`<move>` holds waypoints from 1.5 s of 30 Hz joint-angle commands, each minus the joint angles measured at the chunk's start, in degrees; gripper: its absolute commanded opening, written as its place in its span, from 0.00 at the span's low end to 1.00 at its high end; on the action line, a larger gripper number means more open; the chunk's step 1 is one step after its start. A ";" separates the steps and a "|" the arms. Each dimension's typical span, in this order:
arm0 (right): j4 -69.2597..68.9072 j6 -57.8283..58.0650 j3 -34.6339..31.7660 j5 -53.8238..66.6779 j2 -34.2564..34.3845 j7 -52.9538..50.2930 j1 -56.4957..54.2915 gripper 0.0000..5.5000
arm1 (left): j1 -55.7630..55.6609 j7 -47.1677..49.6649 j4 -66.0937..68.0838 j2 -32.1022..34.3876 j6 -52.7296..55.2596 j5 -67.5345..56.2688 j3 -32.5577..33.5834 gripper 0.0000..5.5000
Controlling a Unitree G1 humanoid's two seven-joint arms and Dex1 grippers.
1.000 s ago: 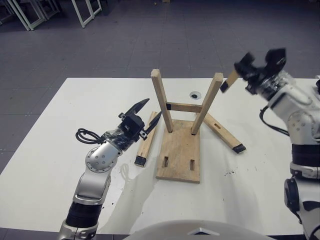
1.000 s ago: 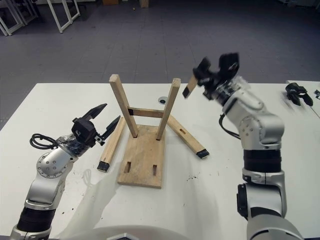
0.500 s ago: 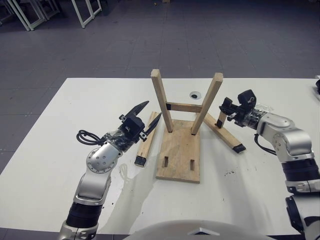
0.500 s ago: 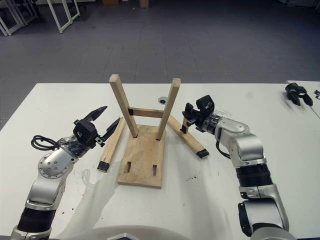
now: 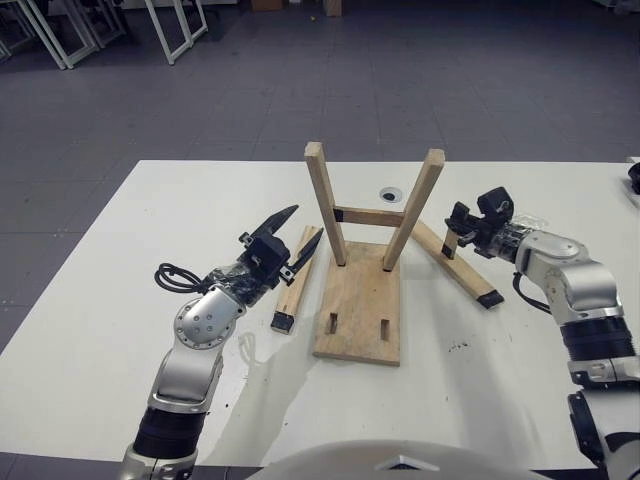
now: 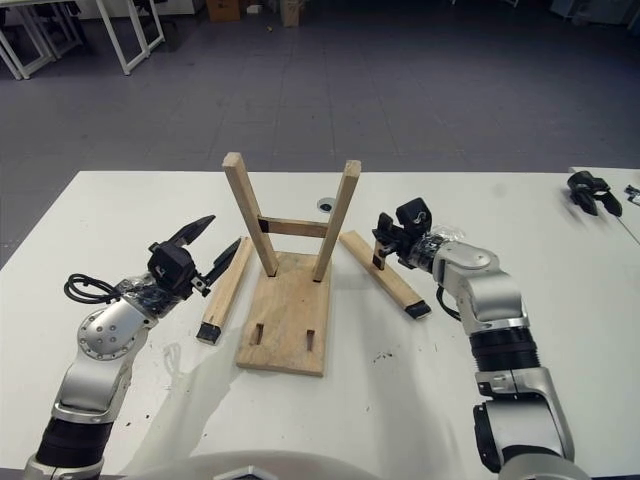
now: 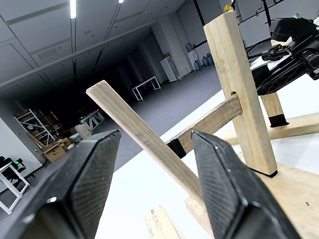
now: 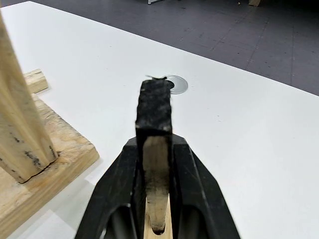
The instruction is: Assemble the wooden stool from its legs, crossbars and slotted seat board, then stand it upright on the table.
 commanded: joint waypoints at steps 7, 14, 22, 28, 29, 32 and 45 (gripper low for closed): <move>-11.72 12.22 -9.82 2.00 0.53 -8.05 -4.06 0.28 | 0.05 0.38 0.67 -0.25 0.09 0.41 0.45 0.48; -3.56 6.94 -10.07 -0.08 4.51 -10.93 -27.26 0.28 | -0.52 0.08 1.71 -0.33 -0.78 0.61 0.19 0.48; 16.23 -0.53 2.38 -10.13 8.57 -7.77 -6.50 0.28 | -0.42 0.23 2.21 -0.33 -0.87 0.43 0.58 0.48; 8.18 2.08 -5.01 -6.25 7.44 -9.10 -12.05 0.28 | -1.00 -0.13 2.60 0.00 -0.81 0.10 1.06 0.48; 3.78 3.29 -7.24 -4.83 7.15 -9.87 -13.71 0.28 | -0.76 -0.07 2.47 -0.02 -0.87 0.17 1.07 0.48; -5.76 7.32 -12.04 -2.11 5.75 -11.60 -16.47 0.28 | 0.24 0.33 1.86 -0.24 -0.91 0.39 1.04 0.48; -17.14 16.36 -13.00 -1.60 -1.50 -5.48 11.27 0.53 | 2.00 0.78 0.47 -0.58 0.00 0.42 1.16 0.48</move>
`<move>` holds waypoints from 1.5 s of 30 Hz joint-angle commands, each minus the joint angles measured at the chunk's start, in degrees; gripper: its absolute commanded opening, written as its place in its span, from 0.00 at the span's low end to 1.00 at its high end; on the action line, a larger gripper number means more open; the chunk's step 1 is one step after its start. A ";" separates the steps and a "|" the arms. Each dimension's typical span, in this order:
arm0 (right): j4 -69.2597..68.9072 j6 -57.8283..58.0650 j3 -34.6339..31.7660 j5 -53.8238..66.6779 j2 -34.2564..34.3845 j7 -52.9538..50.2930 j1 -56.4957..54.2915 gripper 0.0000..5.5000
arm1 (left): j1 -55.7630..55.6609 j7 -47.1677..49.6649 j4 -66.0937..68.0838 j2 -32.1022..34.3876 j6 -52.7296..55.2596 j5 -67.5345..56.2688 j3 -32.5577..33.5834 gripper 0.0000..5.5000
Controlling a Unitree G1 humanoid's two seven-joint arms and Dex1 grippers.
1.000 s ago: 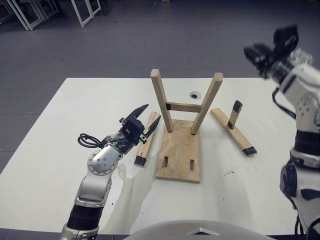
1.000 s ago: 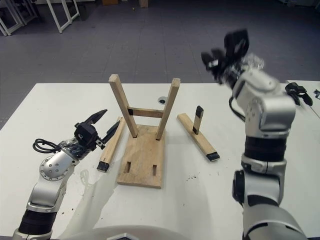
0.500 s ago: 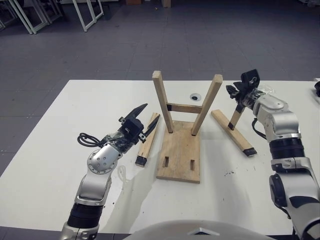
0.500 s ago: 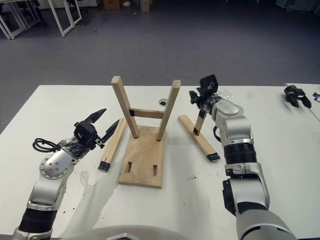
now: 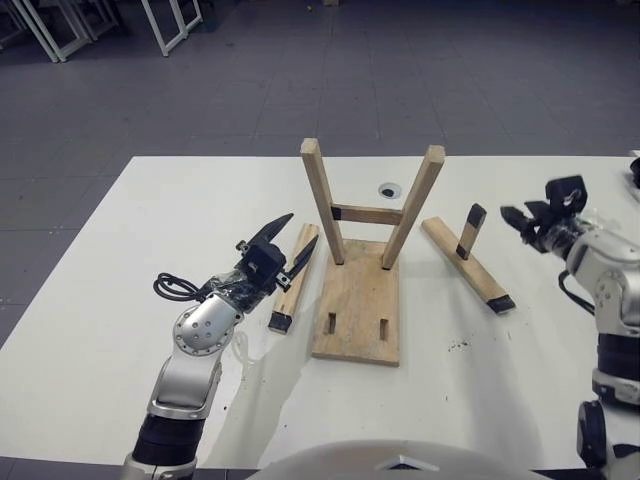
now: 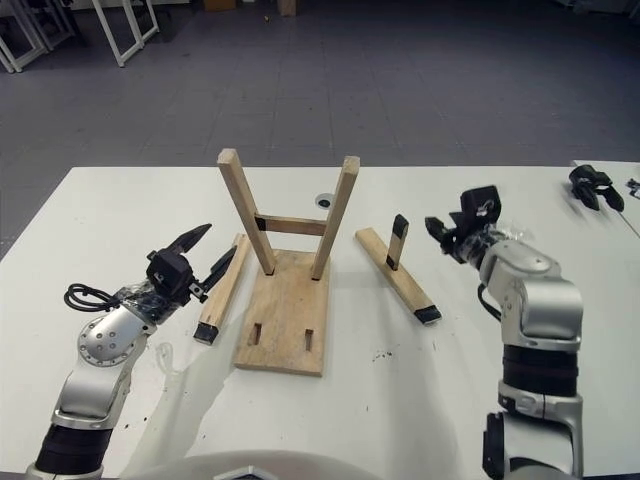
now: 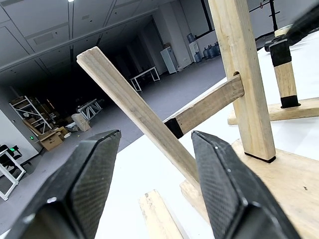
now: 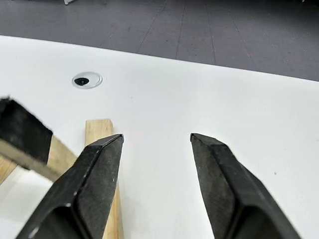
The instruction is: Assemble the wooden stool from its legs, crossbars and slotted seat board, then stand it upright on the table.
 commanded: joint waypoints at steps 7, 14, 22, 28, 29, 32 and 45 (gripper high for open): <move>-1.80 1.62 8.23 -1.08 -3.93 7.36 10.11 0.67 | -0.36 0.30 -0.22 0.23 0.58 0.09 0.52 0.48; 5.03 -2.19 14.22 -6.12 -3.90 7.48 7.78 0.64 | -0.86 0.17 0.52 -0.02 0.15 0.16 0.02 0.48; 5.42 -8.39 15.84 -10.01 -1.23 3.56 9.53 0.41 | -1.66 0.39 1.07 -0.07 0.06 -0.19 0.65 0.48; 3.73 -14.08 3.16 -2.91 4.59 -1.23 -0.88 0.37 | -3.39 0.71 -1.42 -2.73 4.94 -8.24 3.37 0.48; 2.76 -12.78 0.73 -0.36 5.14 -1.58 -4.32 0.37 | -4.13 1.20 -2.96 -3.77 7.86 -12.07 4.28 0.48; -0.17 -7.83 -4.89 8.61 6.35 -1.77 -15.17 0.37 | -8.53 4.91 -8.85 -7.29 19.56 -30.06 8.31 0.48; -4.82 17.39 -4.20 43.45 7.63 9.92 -31.89 0.37 | -21.56 25.78 -14.97 -5.49 38.41 -87.84 14.81 0.79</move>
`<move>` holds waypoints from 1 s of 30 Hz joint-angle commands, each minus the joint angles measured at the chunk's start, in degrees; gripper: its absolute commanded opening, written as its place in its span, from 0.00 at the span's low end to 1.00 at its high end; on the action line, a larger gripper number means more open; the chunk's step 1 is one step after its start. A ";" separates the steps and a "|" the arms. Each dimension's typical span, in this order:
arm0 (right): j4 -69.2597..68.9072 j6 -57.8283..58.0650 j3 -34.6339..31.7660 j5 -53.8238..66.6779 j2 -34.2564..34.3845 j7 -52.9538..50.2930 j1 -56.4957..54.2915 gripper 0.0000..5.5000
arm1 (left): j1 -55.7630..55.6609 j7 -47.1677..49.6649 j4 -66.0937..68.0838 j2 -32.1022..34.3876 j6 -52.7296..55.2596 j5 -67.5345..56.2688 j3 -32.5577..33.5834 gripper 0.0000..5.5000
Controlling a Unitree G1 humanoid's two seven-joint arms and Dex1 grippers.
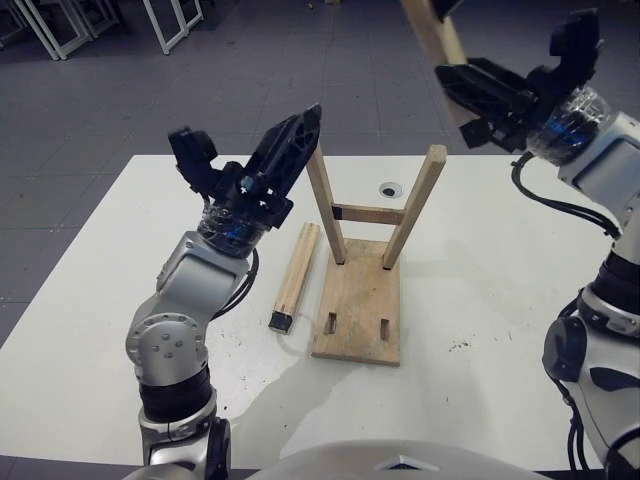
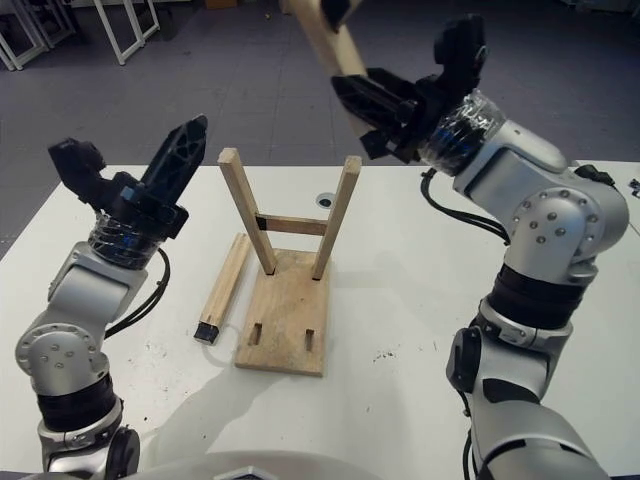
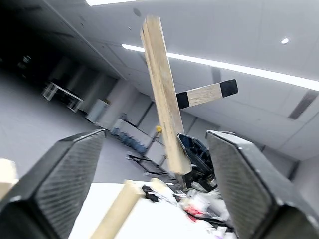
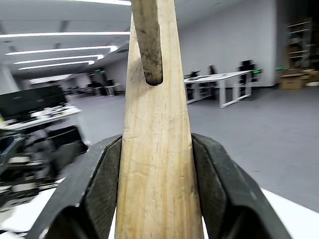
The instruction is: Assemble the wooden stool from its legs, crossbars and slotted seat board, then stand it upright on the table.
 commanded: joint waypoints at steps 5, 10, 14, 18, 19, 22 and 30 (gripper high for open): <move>2.35 5.17 5.26 10.55 0.26 11.25 0.17 0.37 | -1.88 -1.65 0.29 6.32 4.35 -8.87 -2.14 0.86; 2.03 6.74 9.47 12.89 -0.21 17.22 1.90 0.37 | -2.20 -5.27 1.76 8.55 6.27 -10.54 -3.48 0.86; 2.66 7.46 10.81 13.78 0.13 18.98 2.77 0.37 | -2.45 -9.05 1.20 10.16 7.33 -13.11 -3.50 0.81; 3.66 9.16 11.28 15.81 0.16 19.58 3.60 0.37 | -2.02 -12.93 0.72 13.13 8.91 -13.30 -3.62 0.69; 3.59 9.37 11.73 15.89 -0.23 20.15 3.87 0.37 | -2.06 -13.60 0.95 13.58 8.88 -13.08 -3.45 0.68; 3.12 9.68 12.55 16.08 -0.97 21.26 4.37 0.37 | -2.16 -15.31 1.61 14.81 9.15 -11.85 -3.39 0.58; 2.68 8.96 13.69 15.18 -1.65 21.95 4.70 0.37 | -0.75 -18.07 2.43 17.42 10.32 -9.62 -3.71 0.38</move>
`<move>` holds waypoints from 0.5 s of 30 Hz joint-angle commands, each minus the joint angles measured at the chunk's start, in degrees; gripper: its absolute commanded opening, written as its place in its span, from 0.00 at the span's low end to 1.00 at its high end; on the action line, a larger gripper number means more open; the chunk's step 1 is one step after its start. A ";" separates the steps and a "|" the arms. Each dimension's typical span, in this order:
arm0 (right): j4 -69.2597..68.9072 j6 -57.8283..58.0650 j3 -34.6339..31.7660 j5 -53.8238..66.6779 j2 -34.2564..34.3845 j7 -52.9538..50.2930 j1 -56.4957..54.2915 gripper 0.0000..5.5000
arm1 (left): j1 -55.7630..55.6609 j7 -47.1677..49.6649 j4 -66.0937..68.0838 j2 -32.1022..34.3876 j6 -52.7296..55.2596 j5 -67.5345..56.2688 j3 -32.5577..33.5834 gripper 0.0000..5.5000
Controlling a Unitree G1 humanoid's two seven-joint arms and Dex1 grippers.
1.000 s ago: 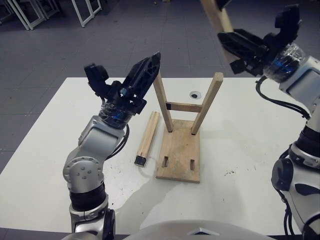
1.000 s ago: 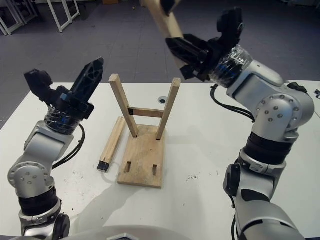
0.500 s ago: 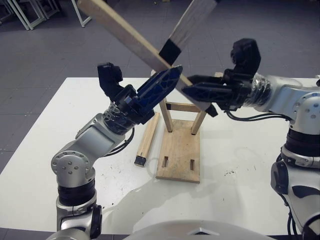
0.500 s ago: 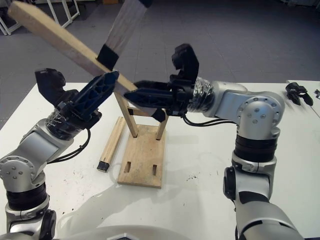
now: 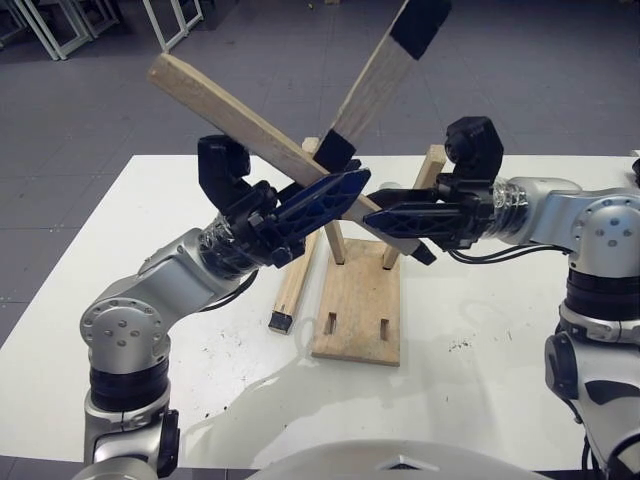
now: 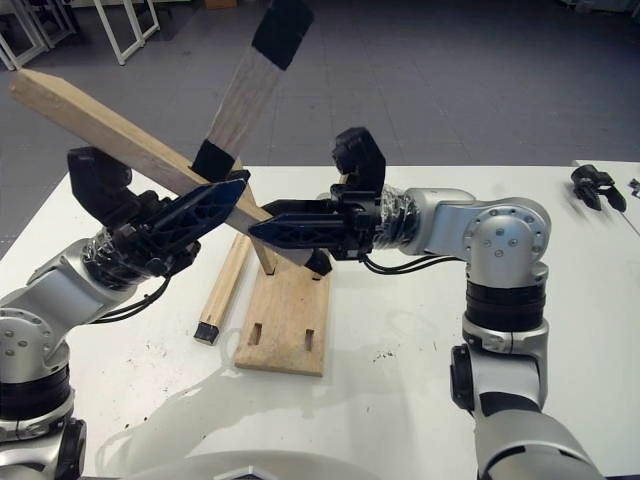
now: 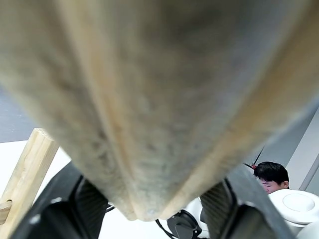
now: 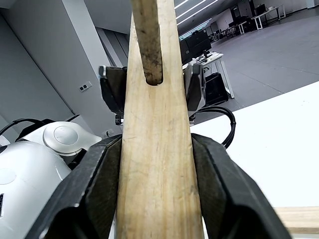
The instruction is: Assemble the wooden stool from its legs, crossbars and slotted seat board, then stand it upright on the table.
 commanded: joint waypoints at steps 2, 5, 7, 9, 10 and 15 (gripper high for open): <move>-1.07 -1.12 0.82 -1.19 -1.18 0.72 0.07 0.37 | 0.75 -2.36 1.06 2.17 1.57 1.41 0.21 0.38; -1.85 -2.41 1.63 -2.76 -1.95 1.41 0.55 0.43 | 0.19 -2.90 2.26 2.82 1.50 1.36 1.15 0.38; -2.40 -3.51 2.90 -4.90 -3.18 2.41 1.25 0.49 | -0.40 -3.54 3.28 3.19 1.33 1.40 2.21 0.37; -3.35 -5.99 5.95 -9.62 -6.79 4.83 3.54 0.55 | -0.74 -5.66 4.90 4.87 1.38 1.90 4.53 0.37; -3.52 -7.24 7.27 -11.80 -8.43 6.09 4.58 0.56 | -0.79 -6.78 5.64 5.75 1.50 2.24 5.59 0.37; -4.05 -21.59 18.84 -30.18 -19.08 14.27 10.65 0.56 | 2.40 -20.48 6.80 13.18 1.18 13.22 8.21 0.37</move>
